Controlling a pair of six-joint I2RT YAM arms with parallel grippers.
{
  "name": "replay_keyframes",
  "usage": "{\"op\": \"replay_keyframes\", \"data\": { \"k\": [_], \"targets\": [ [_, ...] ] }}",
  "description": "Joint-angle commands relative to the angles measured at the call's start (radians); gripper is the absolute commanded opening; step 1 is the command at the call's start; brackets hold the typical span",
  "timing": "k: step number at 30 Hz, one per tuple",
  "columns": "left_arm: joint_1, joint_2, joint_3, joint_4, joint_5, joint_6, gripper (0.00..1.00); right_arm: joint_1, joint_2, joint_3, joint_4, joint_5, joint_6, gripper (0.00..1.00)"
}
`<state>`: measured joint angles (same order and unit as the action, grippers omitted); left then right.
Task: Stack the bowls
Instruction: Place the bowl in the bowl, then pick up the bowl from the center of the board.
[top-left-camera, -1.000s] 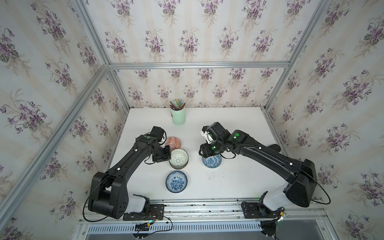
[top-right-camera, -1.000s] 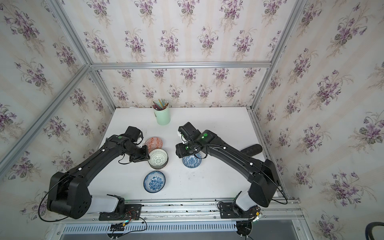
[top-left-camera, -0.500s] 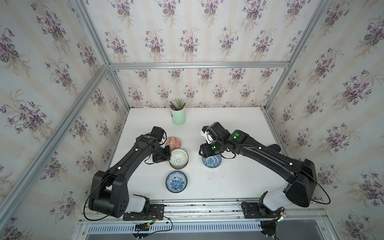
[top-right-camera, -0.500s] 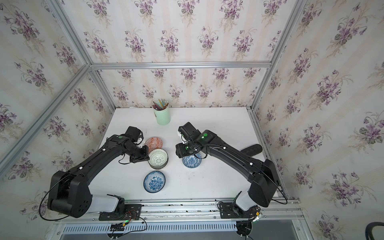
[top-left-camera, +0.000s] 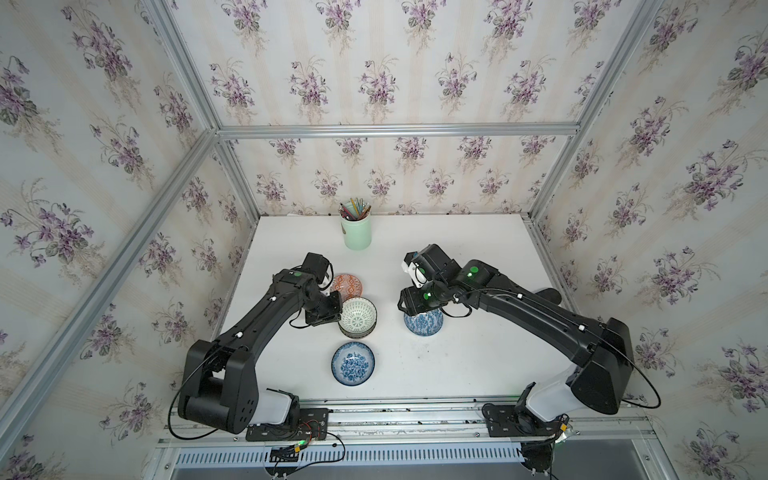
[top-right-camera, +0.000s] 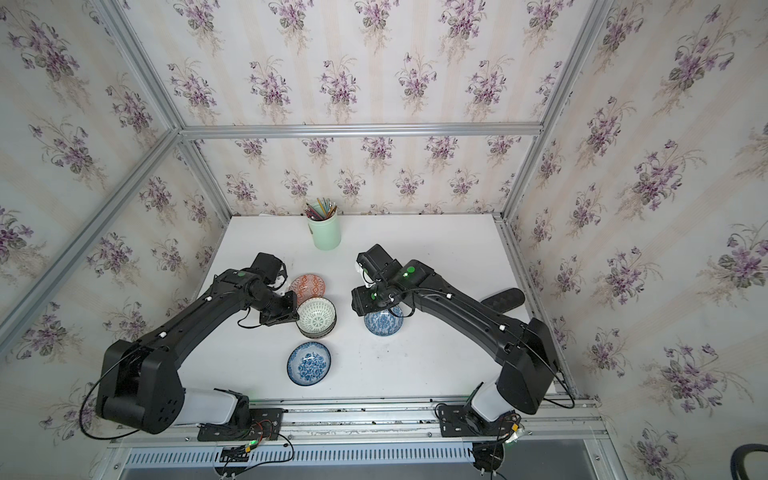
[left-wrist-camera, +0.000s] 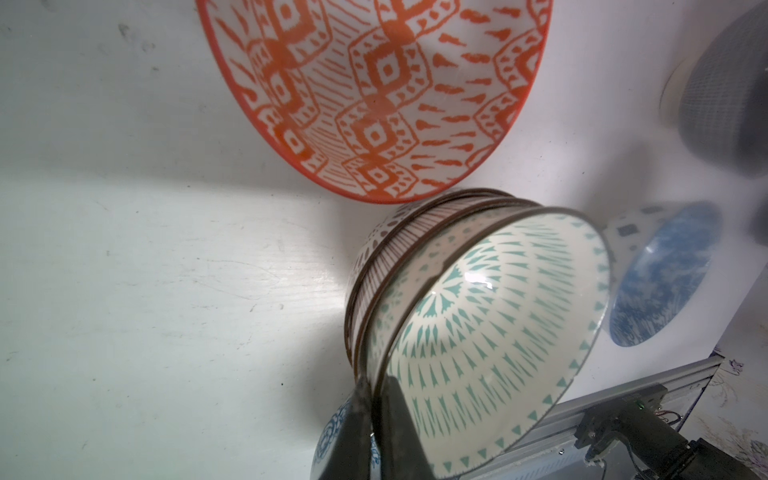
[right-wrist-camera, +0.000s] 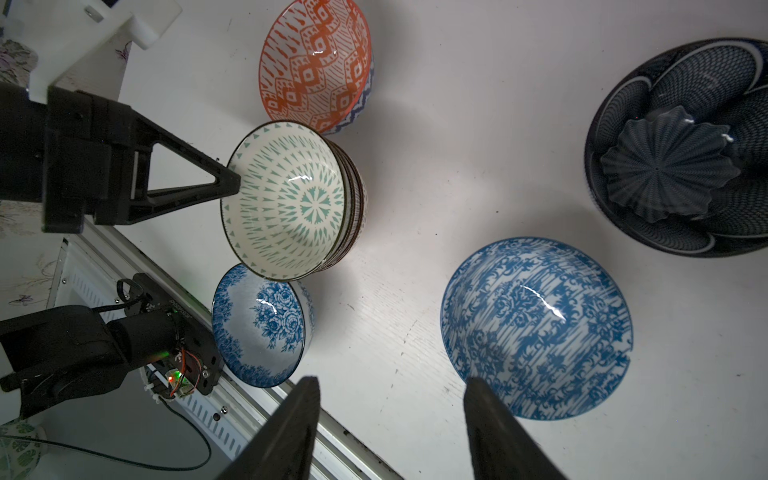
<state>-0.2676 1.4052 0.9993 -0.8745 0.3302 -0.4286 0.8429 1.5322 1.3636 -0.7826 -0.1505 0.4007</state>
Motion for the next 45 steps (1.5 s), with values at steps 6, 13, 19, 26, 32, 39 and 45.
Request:
{"op": "replay_keyframes", "data": {
  "k": [6, 13, 19, 26, 32, 39, 45],
  "targets": [
    [0.001, -0.079, 0.044, -0.066, -0.035, 0.018, 0.54, -0.050, 0.025, 0.021, 0.021, 0.097, 0.027, 0.65],
    [0.001, -0.244, 0.056, -0.110, -0.063, 0.050, 0.54, -0.221, 0.099, 0.040, 0.057, 0.130, 0.103, 0.59],
    [0.001, -0.313, 0.012, -0.089, -0.055, 0.063, 0.52, -0.311, 0.207, 0.073, 0.082, 0.172, 0.138, 0.47],
    [0.001, -0.323, -0.009, -0.064, -0.057, 0.063, 0.52, -0.387, 0.293, 0.069, 0.104, 0.248, 0.163, 0.44],
    [0.001, -0.324, -0.011, -0.064, -0.061, 0.066, 0.51, -0.412, 0.320, 0.024, 0.154, 0.232, 0.142, 0.43],
    [0.001, -0.327, -0.013, -0.064, -0.060, 0.065, 0.51, -0.416, 0.352, -0.006, 0.177, 0.199, 0.135, 0.36],
    [0.001, -0.325, -0.013, -0.065, -0.065, 0.063, 0.51, -0.418, 0.365, -0.012, 0.186, 0.181, 0.127, 0.26]
  ]
}}
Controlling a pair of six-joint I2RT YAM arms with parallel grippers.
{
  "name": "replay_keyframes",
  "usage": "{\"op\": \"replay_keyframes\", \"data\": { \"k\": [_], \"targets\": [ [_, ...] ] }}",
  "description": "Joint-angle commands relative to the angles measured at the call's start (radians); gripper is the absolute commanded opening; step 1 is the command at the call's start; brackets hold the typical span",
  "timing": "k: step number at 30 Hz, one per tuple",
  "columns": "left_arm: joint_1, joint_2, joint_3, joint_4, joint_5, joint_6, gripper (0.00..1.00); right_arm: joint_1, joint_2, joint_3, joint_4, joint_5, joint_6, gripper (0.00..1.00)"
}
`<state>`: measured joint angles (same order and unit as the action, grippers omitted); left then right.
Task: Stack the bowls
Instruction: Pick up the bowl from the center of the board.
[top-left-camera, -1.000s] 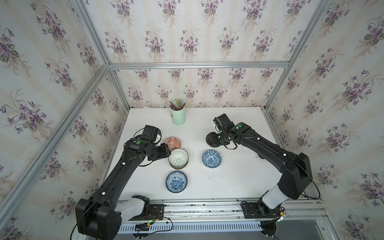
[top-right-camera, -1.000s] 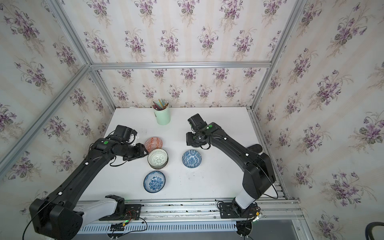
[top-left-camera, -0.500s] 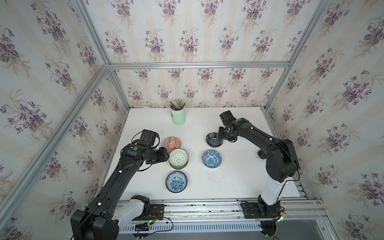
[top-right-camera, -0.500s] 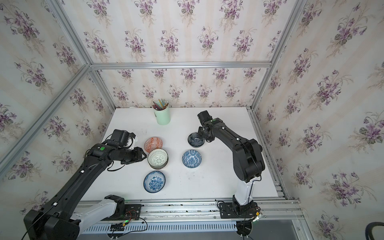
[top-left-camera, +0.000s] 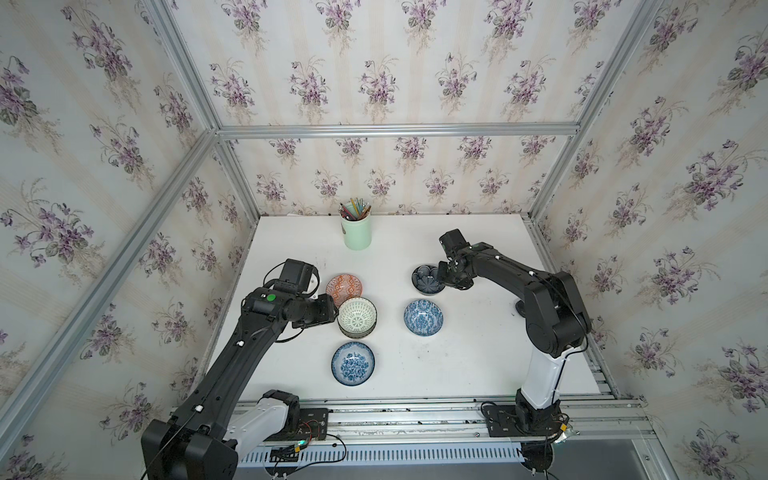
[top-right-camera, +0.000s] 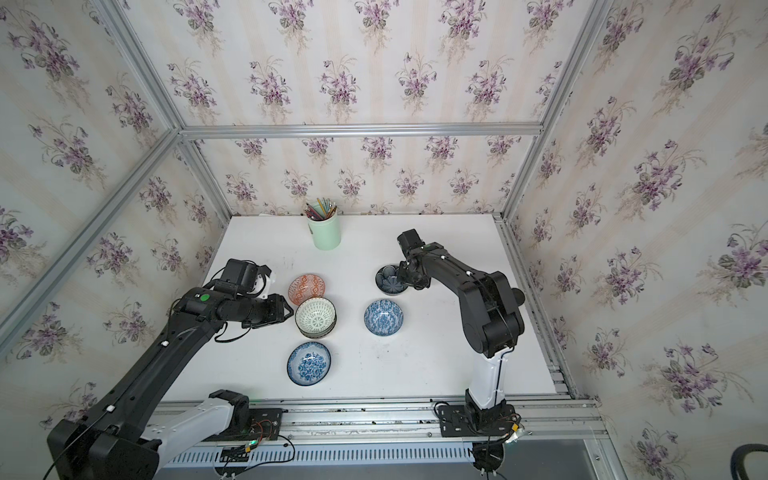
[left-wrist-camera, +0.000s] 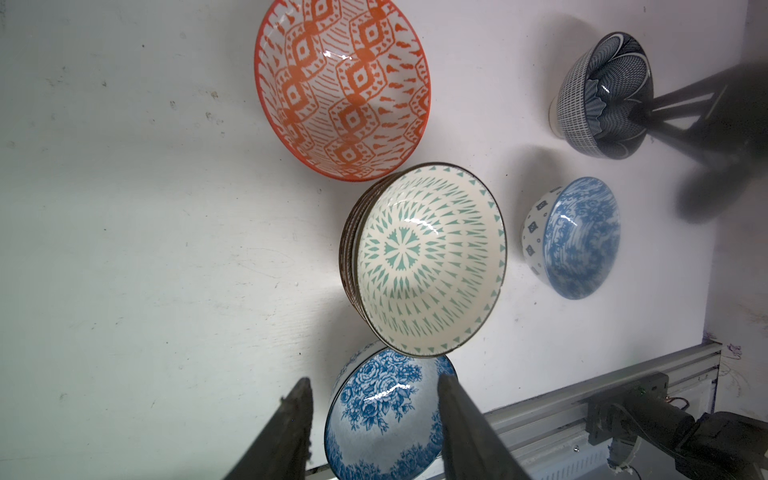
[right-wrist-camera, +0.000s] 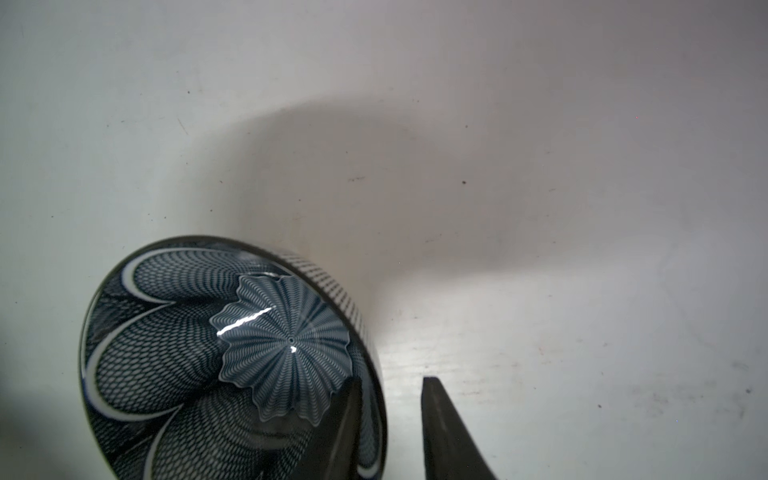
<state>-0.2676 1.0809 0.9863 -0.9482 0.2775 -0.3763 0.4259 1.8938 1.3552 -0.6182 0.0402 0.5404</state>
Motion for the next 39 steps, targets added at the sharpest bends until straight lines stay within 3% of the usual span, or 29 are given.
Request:
{"op": "replay_keyframes", "data": {
  "k": [1, 16, 24, 30, 36, 39],
  "targets": [
    [0.001, -0.002, 0.000, 0.008, -0.015, 0.011, 0.51, 0.000, 0.004, -0.002, 0.022, -0.014, -0.012, 0.24],
    [0.001, -0.011, 0.003, 0.002, -0.053, 0.003, 0.50, -0.006, -0.015, 0.039, -0.005, -0.075, 0.001, 0.00],
    [-0.001, -0.023, 0.026, -0.037, -0.045, -0.033, 0.54, -0.007, -0.038, 0.143, -0.094, -0.149, 0.000, 0.00],
    [-0.001, -0.037, 0.045, -0.048, 0.073, -0.034, 0.52, 0.008, -0.148, 0.134, -0.159, -0.271, -0.020, 0.00],
    [0.000, -0.021, 0.116, -0.092, 0.170, -0.026, 0.51, 0.103, -0.246, 0.109, -0.247, -0.250, -0.075, 0.00],
    [0.000, -0.016, 0.146, -0.112, 0.196, -0.026, 0.51, 0.205, -0.283, 0.098, -0.280, -0.251, -0.095, 0.00]
  ]
}}
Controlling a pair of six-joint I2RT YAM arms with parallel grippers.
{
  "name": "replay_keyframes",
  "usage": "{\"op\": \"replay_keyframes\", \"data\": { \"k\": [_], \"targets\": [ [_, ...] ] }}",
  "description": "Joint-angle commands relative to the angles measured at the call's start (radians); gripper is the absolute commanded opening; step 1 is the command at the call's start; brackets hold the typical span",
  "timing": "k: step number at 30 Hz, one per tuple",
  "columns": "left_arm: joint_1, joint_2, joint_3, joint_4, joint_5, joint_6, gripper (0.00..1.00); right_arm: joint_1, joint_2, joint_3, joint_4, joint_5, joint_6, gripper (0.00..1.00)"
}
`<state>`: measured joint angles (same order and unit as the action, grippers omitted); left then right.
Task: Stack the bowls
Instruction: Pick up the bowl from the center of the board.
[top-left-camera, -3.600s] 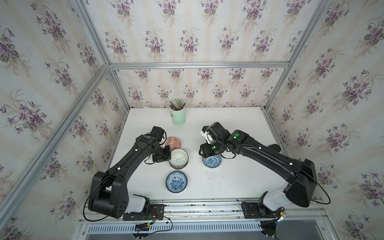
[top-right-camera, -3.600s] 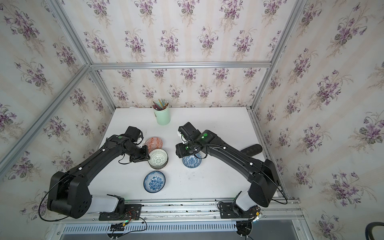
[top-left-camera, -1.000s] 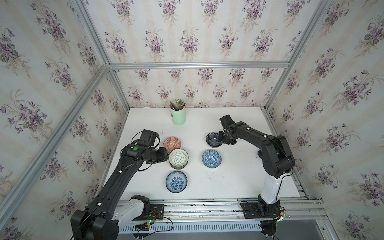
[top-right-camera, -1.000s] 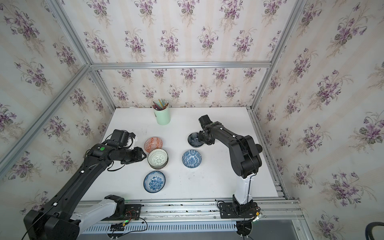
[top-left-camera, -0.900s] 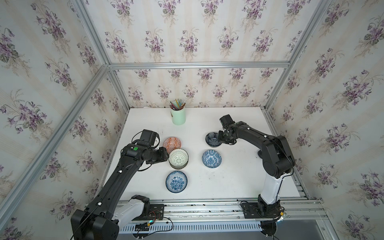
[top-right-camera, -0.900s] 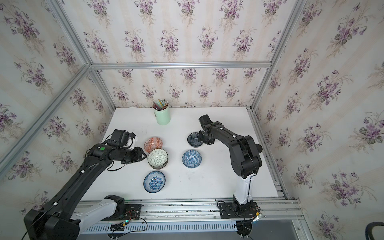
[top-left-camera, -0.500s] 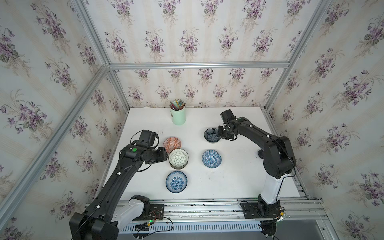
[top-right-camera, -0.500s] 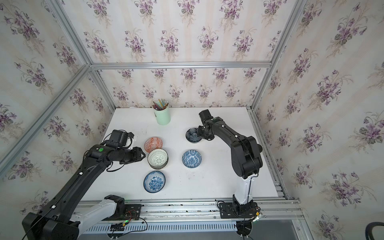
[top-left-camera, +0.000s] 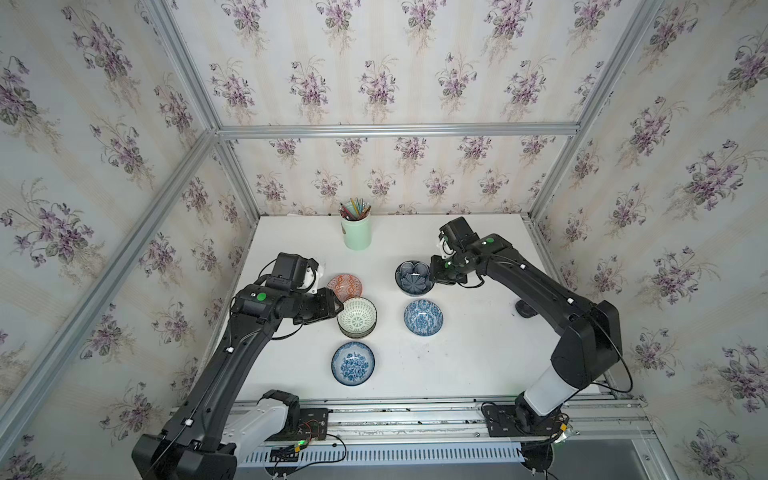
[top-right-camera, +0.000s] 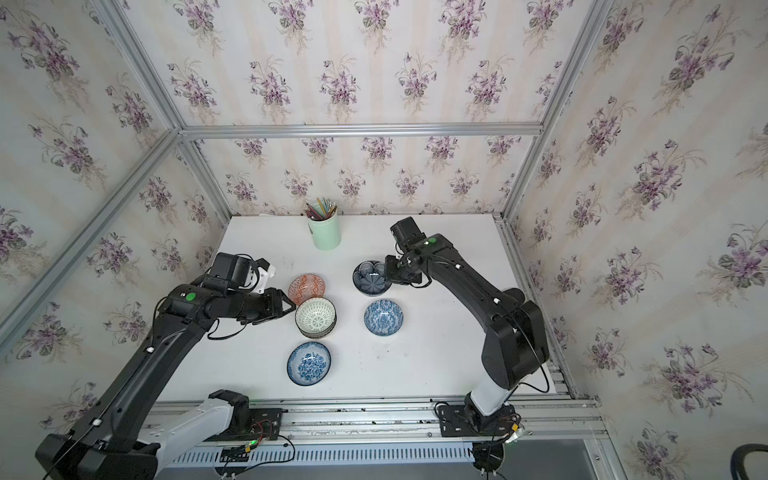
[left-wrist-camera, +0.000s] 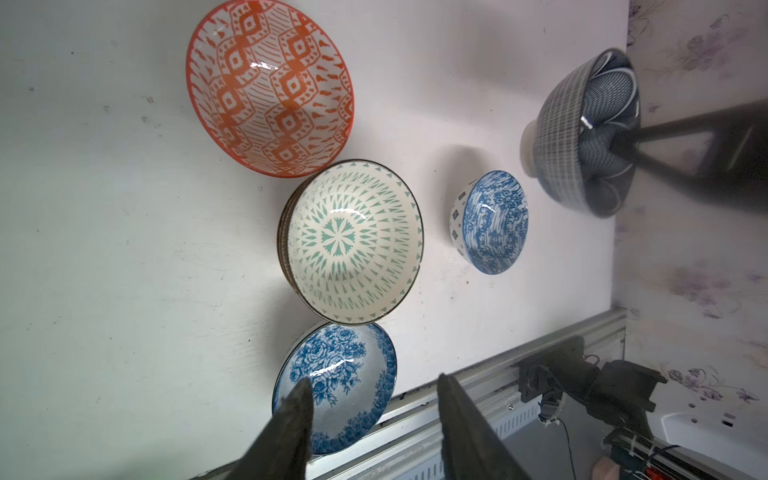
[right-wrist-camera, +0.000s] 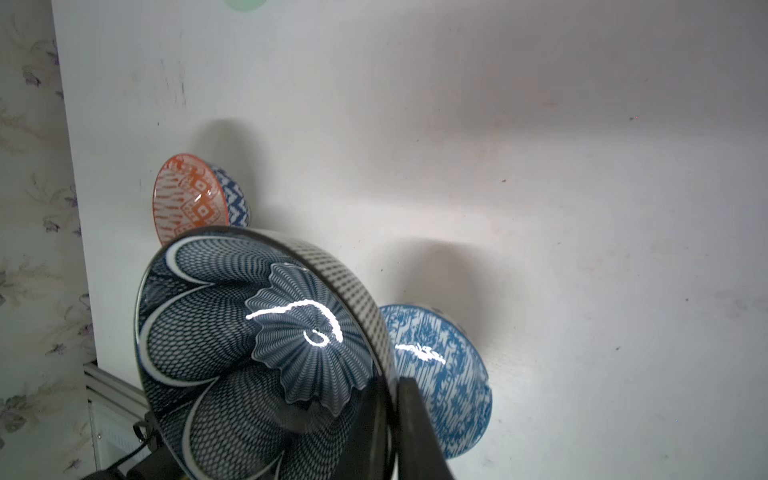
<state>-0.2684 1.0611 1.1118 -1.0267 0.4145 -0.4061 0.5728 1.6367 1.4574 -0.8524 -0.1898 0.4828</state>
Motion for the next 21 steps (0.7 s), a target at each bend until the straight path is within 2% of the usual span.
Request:
{"op": "replay_keyframes", "data": {
  "k": [1, 10, 21],
  "targets": [
    [0.000, 0.006, 0.030, -0.047, 0.066, 0.003, 0.51, 0.092, -0.033, -0.005, -0.056, -0.014, -0.044, 0.00],
    [-0.010, 0.000, 0.070, -0.102, 0.147, 0.044, 0.50, 0.328, -0.021, 0.021, -0.091, -0.013, -0.048, 0.00],
    [-0.068, 0.036, 0.046, -0.120, 0.155, 0.102, 0.42, 0.409, 0.047, 0.142, -0.118, -0.019, -0.045, 0.00]
  ]
}}
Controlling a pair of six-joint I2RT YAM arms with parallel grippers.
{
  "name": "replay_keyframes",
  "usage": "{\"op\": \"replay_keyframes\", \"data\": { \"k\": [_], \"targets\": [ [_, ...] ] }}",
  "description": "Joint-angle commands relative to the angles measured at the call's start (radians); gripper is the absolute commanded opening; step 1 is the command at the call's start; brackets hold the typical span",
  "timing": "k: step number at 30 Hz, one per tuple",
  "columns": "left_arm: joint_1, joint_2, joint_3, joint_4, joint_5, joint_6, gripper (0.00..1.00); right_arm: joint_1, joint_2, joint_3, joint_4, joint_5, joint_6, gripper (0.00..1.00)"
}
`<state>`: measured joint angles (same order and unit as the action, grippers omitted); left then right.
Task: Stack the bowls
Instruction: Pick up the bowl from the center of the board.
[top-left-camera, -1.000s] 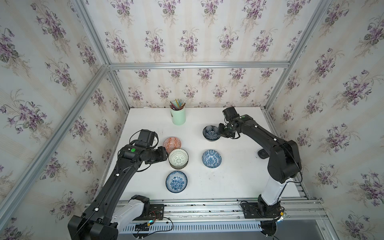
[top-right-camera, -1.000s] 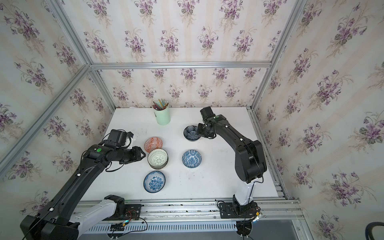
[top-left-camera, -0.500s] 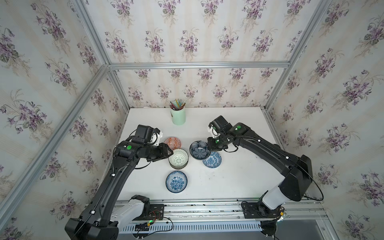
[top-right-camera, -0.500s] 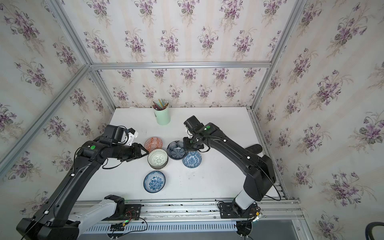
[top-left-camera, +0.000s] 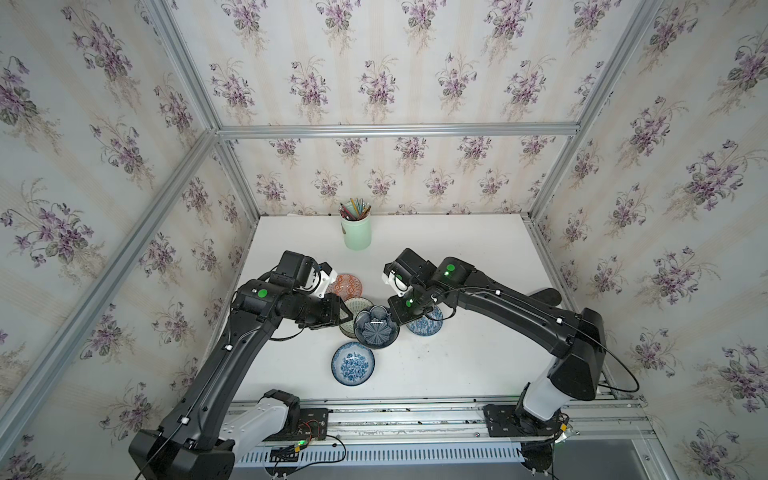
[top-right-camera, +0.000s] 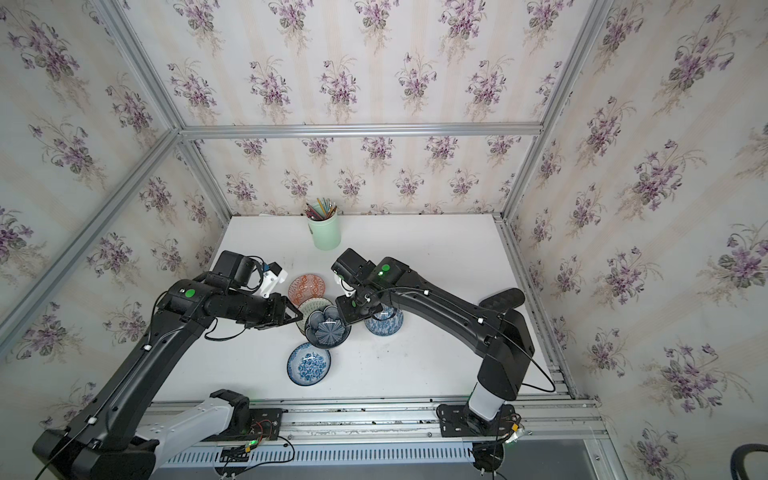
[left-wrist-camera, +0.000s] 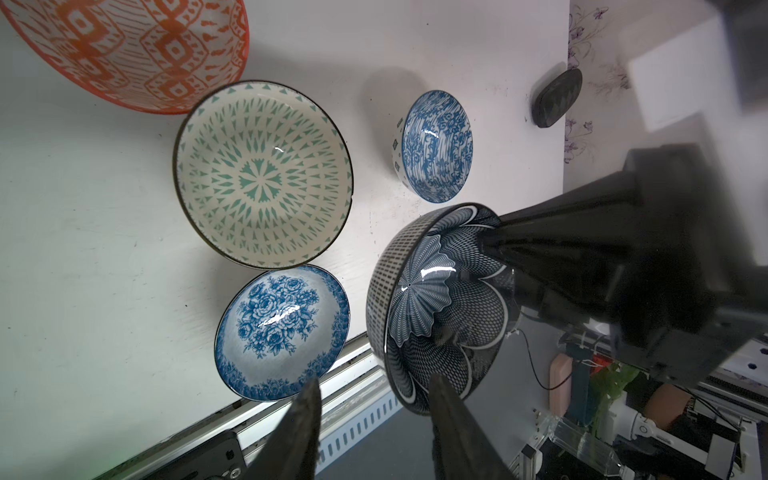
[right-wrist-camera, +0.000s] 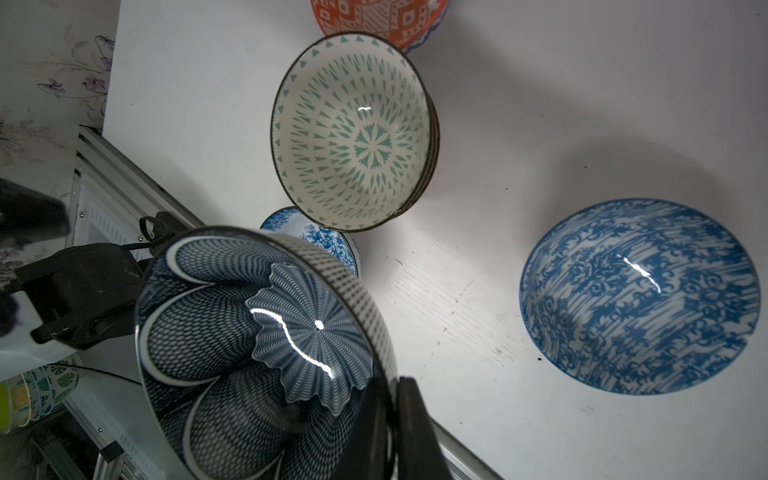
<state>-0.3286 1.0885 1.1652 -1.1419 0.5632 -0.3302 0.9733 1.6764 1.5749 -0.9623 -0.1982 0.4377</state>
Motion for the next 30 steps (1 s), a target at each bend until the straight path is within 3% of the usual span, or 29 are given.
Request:
{"op": "replay_keyframes", "data": {
  "k": [1, 30],
  "targets": [
    [-0.011, 0.014, -0.012, -0.004, 0.004, 0.025, 0.41, 0.011, 0.014, 0.033, -0.007, -0.010, 0.002, 0.00],
    [-0.030, 0.064, -0.031, 0.002, -0.099, 0.007, 0.00, 0.045, 0.078, 0.106, -0.002, 0.005, 0.024, 0.00]
  ]
}}
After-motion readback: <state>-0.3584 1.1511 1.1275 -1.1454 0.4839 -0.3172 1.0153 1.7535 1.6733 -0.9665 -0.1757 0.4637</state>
